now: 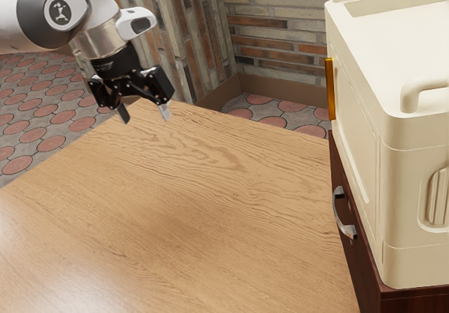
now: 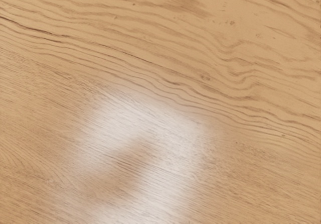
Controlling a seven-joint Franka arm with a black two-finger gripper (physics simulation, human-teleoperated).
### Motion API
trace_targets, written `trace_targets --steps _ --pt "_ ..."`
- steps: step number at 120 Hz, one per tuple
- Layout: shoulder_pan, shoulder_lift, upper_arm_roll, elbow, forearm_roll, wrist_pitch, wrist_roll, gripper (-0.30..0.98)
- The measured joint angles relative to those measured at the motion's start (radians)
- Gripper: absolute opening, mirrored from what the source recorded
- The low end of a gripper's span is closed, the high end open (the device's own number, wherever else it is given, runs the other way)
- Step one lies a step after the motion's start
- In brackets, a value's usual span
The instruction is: Pull the drawer handle with one arm to open the drawer
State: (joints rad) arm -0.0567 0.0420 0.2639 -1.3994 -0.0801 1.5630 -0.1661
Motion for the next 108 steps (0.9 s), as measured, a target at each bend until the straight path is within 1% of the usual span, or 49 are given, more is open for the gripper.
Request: trace_targets --steps 25,33,39,47,61,65,77,82,97,103,108 --pt "-0.021 0.000 0.000 0.001 0.000 0.000 -0.006 0.69" --pt "-0.031 -0.032 0.000 0.081 -0.003 -0.017 -0.008 0.69" --pt "-0.042 -0.069 0.002 0.124 -0.045 -0.040 -0.010 0.69" --pt "-0.045 -0.130 -0.001 0.133 -0.106 -0.077 -0.012 0.69" --pt "-0.009 -0.168 -0.004 0.106 -0.159 -0.134 -0.052 0.69" --pt "-0.001 -0.179 -0.023 0.106 -0.168 -0.152 -0.069 0.69" --pt "-0.013 -0.232 -0.160 0.145 -0.185 -0.199 -0.123 0.69" --pt "-0.020 -0.241 -0.195 0.153 -0.200 -0.213 -0.143 0.68" --pt "-0.018 -0.246 -0.219 0.102 -0.229 -0.236 -0.198 0.68" --pt "-0.015 -0.252 -0.217 0.056 -0.229 -0.225 -0.217 0.68" --pt "-0.013 -0.278 -0.215 -0.015 -0.221 -0.199 -0.234 0.67"
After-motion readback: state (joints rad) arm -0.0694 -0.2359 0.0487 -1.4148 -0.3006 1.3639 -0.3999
